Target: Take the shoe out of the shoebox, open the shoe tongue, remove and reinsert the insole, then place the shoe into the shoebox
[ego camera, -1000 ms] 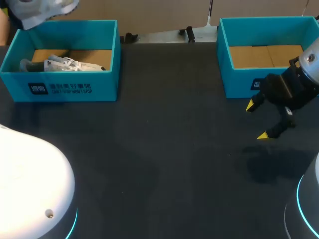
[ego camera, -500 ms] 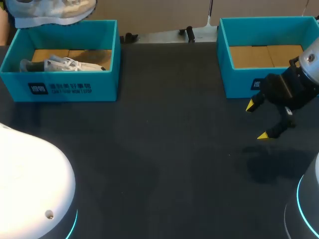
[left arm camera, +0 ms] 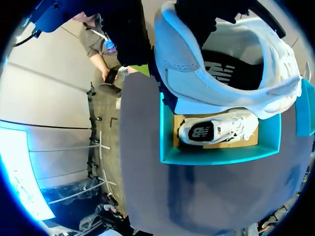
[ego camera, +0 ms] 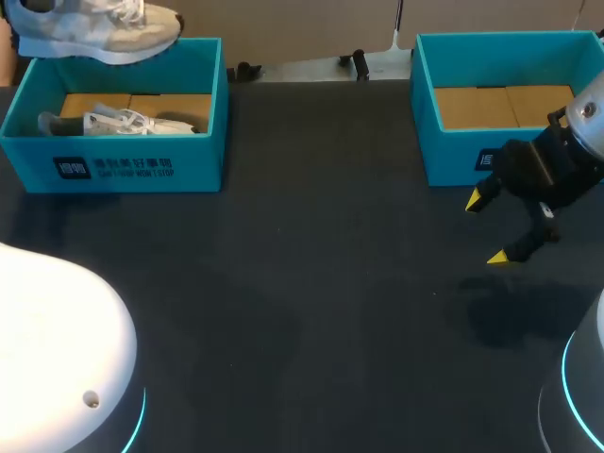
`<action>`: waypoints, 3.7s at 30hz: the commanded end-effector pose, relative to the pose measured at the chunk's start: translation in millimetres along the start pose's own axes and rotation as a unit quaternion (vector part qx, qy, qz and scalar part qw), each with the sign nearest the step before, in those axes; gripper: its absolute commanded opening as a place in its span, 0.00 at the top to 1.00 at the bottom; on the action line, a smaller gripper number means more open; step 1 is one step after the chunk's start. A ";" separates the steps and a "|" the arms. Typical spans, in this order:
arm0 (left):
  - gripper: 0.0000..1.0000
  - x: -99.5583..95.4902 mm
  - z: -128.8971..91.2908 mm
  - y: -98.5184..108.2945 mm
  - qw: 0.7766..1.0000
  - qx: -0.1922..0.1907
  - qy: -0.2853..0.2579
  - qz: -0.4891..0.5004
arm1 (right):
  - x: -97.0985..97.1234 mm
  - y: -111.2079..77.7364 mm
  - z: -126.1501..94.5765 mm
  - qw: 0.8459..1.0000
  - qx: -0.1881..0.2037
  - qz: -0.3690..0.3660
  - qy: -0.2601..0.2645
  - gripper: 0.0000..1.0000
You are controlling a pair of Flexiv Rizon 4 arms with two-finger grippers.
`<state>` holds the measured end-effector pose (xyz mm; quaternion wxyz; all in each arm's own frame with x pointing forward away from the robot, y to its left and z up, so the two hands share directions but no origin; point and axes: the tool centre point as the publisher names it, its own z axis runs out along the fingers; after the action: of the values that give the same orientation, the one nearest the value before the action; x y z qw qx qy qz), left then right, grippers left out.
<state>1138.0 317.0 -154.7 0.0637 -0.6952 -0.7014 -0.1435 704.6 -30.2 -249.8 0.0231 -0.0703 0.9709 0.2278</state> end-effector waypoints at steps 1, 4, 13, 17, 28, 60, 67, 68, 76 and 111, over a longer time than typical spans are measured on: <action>1.00 -0.3 -1.7 -4.7 1.000 -0.010 0.000 0.004 | 0.5 0.3 0.9 1.000 0.002 0.000 -0.001 0.00; 1.00 -2.8 -1.1 -3.3 1.000 -0.007 -0.007 0.002 | 0.5 0.3 0.9 1.000 0.002 0.000 -0.001 0.00; 1.00 -14.8 20.5 8.2 1.000 0.005 -0.004 -0.004 | 0.5 0.3 0.9 1.000 0.002 0.000 -0.001 0.00; 1.00 -18.4 29.9 14.8 1.000 0.012 -0.007 -0.010 | 0.5 0.3 0.9 1.000 0.002 0.000 -0.001 0.00; 1.00 -26.7 61.2 15.0 1.000 0.024 -0.012 -0.002 | 0.5 0.3 0.9 1.000 0.002 0.000 -0.001 0.00; 1.00 -50.1 134.7 24.0 0.999 0.026 -0.010 -0.029 | 0.5 0.3 0.9 1.000 0.002 0.000 -0.001 0.00; 1.00 -58.2 146.3 30.4 0.999 0.019 -0.014 -0.035 | 0.5 0.3 0.9 1.000 0.002 0.000 -0.001 0.00; 1.00 -59.2 147.9 30.7 0.999 0.019 -0.014 -0.033 | 0.5 0.3 0.9 1.000 0.002 0.000 -0.001 0.00; 1.00 -63.8 159.1 33.9 0.999 0.018 -0.012 -0.033 | 0.5 0.3 0.9 1.000 0.002 0.000 -0.001 0.00; 1.00 -67.9 205.3 35.4 0.999 0.039 -0.009 -0.010 | 0.5 0.3 0.9 1.000 0.002 0.000 -0.001 0.00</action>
<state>1191.5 309.8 -363.0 0.0813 -0.6861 -0.7139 -0.1136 704.6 -30.2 -249.8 0.0231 -0.0703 0.9709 0.2278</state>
